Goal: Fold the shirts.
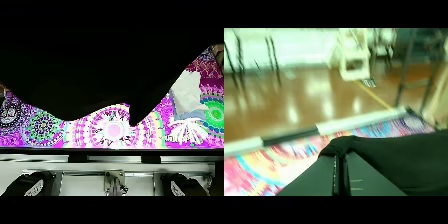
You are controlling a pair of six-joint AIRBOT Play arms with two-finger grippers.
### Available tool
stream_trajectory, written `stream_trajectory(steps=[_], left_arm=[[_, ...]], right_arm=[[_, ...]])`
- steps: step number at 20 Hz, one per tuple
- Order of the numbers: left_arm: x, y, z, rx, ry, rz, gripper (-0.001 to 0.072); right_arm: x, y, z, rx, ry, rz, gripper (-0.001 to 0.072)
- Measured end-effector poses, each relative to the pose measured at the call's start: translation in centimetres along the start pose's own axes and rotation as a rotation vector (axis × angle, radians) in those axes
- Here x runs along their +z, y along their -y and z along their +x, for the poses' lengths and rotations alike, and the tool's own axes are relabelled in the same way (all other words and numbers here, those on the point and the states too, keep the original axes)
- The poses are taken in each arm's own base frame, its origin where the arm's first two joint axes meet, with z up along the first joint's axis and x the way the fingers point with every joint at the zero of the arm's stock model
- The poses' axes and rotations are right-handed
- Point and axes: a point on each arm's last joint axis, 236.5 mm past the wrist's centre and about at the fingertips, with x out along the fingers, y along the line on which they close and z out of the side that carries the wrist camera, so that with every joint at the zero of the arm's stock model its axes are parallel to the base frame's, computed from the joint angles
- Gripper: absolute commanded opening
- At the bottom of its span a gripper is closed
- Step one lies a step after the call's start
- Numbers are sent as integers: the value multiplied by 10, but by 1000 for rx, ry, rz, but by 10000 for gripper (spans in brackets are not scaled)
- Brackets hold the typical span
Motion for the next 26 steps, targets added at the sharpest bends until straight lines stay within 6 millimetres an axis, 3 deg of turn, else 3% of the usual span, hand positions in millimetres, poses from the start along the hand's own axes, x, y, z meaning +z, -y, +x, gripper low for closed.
stream_trajectory(steps=[2,5,7,9,11,13,17,21,23,25,26], left_arm=[[9,0,-15,25,17,19,32],[-8,-9,-21,72,-57,30,32],[-33,-23,-17,117,-146,35,32],[-64,-42,-8,171,-242,35,32],[-108,-64,7,219,-367,28,32],[-169,-89,26,267,-530,8,33],[-284,-133,58,354,-798,-67,33],[-367,-171,95,410,-923,-120,32],[-406,-184,112,420,-970,-145,33],[-441,-188,127,409,-1007,-187,34],[-462,-185,133,393,-1034,-226,35]], right_arm=[[18,-1,-21,-19,57,-6,64],[24,3,-37,-56,69,-4,64],[8,11,-32,-85,4,15,64],[-24,19,-17,-102,-112,56,64],[-67,27,7,-106,-264,96,65],[-120,34,37,-105,-430,135,64],[-256,47,114,-100,-755,240,65],[-370,48,188,-84,-873,369,65],[-410,47,216,-89,-873,449,65],[-452,45,230,-106,-910,527,66],[-468,43,233,-115,-931,560,101]])
